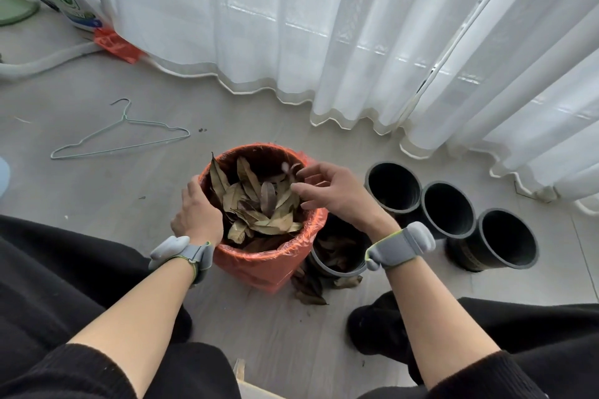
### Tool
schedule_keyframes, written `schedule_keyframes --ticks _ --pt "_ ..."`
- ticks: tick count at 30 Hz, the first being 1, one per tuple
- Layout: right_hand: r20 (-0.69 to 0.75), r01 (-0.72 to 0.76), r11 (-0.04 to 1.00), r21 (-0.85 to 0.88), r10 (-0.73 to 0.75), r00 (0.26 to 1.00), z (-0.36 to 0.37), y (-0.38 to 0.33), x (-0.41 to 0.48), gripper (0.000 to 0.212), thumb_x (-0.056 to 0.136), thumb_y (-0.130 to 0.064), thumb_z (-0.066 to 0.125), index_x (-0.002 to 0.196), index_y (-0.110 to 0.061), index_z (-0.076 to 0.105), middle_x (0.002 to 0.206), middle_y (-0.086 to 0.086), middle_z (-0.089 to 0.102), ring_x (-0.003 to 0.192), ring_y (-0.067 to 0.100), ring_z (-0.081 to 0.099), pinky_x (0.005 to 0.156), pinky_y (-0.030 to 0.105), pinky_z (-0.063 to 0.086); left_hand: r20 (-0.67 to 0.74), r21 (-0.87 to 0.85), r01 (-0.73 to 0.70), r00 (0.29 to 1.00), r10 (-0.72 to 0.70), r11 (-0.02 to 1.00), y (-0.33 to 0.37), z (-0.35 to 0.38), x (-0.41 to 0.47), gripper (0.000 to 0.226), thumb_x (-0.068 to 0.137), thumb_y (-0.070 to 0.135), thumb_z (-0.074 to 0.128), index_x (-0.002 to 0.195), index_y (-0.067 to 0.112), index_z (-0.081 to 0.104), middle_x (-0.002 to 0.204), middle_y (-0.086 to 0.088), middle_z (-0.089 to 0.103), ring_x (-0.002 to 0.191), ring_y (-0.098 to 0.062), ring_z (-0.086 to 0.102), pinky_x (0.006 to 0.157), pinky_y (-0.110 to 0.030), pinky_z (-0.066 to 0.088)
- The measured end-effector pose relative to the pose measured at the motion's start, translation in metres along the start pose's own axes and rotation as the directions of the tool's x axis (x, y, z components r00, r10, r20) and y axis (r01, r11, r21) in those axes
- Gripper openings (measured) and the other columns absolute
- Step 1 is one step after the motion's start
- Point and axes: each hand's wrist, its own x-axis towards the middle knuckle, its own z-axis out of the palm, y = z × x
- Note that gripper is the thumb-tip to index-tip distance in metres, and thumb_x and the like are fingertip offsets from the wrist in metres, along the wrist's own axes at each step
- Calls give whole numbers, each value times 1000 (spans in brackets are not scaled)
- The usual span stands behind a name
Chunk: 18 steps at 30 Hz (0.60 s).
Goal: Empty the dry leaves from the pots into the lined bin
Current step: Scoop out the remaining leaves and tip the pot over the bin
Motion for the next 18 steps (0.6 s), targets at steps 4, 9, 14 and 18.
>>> schedule_keyframes --ticks 4,9,14,18 --pt "-68 -14 998 -67 9 998 -9 12 9 27 88 -18 72 109 -4 66 91 9 66 79 15 64 76 36 62 -1 -3 -3 1000 3 1000 1 -1 1 57 87 0 38 140 20 31 135 -9 45 103 -42 56 80 -48 40" --pt "-312 -175 925 -336 65 948 -38 72 25 21 88 -22 66 104 -10 69 96 7 71 90 22 67 88 39 55 -6 -11 -4 1000 4 1000 -3 0 -1 54 90 2 37 141 20 31 135 -9 45 103 -42 56 80 -49 40" --pt "-183 -345 700 -625 298 937 -36 153 33 49 85 -24 68 130 -12 54 126 12 59 118 26 56 98 31 45 -26 -18 -22 999 22 1000 -1 1 -1 52 92 5 36 141 19 30 136 -9 46 104 -41 56 81 -50 42" --pt "-190 -371 445 -815 401 896 -19 192 43 76 81 -34 73 143 -16 32 142 14 34 131 34 38 96 44 45 -42 -21 -44 998 43 999 5 2 -1 51 93 5 36 142 19 31 137 -8 46 104 -39 57 79 -50 42"
